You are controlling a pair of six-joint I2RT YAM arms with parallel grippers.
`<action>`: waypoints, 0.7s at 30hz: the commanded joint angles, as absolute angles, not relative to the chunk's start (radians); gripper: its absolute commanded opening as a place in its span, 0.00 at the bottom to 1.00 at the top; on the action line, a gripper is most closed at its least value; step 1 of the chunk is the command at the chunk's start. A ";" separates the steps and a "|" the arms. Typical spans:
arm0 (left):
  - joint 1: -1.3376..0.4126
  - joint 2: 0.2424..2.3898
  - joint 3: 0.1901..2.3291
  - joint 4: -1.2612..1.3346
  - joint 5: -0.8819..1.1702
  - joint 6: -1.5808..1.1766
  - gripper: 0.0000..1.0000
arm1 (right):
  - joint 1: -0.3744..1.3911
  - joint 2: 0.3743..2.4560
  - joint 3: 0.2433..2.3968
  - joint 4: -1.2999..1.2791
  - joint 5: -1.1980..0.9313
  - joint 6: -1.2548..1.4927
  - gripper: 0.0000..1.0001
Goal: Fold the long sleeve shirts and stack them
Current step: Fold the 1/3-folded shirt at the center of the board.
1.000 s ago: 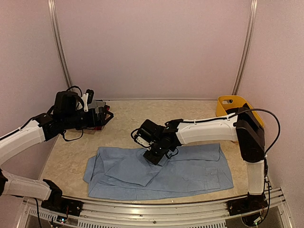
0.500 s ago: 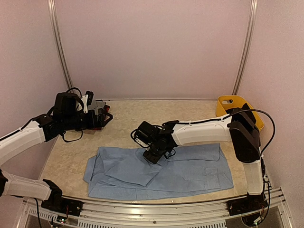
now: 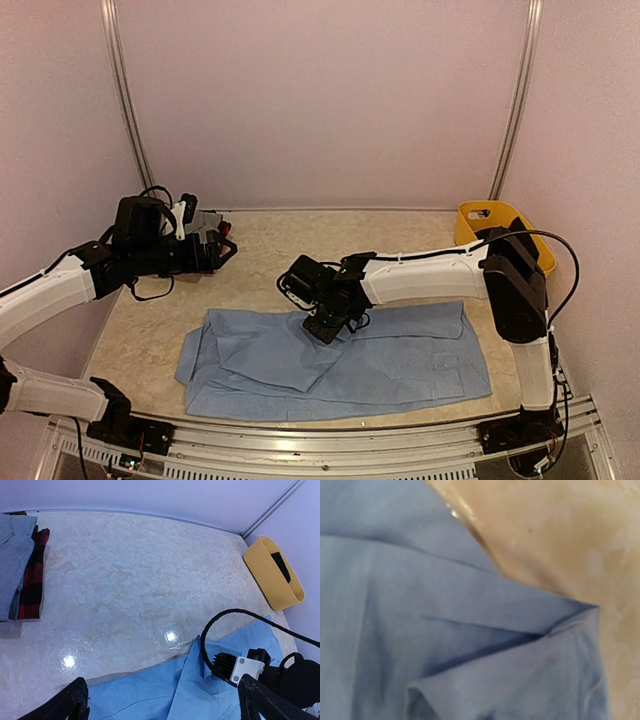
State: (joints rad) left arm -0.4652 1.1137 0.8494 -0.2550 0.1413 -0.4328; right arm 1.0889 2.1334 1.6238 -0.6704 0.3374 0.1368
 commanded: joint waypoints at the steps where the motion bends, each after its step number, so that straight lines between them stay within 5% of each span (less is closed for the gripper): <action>1: -0.456 1.104 0.836 -0.261 0.130 -0.399 0.99 | 1.092 2.079 1.647 -0.736 0.353 0.166 0.00; 21: -0.459 1.134 0.838 -0.271 0.105 -0.367 0.99 | 0.864 1.517 1.391 -0.867 -0.035 0.253 0.00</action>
